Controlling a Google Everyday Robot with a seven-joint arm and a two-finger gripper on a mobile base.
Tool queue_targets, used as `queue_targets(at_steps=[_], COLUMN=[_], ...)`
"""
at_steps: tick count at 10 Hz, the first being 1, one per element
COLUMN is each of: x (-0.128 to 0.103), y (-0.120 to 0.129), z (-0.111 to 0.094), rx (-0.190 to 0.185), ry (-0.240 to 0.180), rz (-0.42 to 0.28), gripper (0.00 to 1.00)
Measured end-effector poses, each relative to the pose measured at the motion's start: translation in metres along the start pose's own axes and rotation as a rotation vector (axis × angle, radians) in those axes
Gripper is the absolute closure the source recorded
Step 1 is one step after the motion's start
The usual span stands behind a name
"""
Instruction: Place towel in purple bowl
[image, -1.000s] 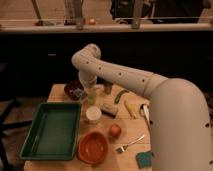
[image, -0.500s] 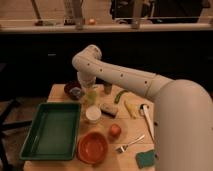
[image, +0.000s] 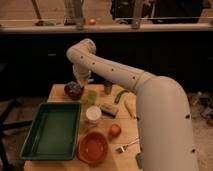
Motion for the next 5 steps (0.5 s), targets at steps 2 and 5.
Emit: queue_targets(at_steps=[2,5], x=[0.011,0.016], y=[-0.008,-0.013], z=[0.016,0.035], rx=[0.014,0.018], ry=[-0.04,-0.119], rz=[0.018,0.045], gripper=[1.0,1.0])
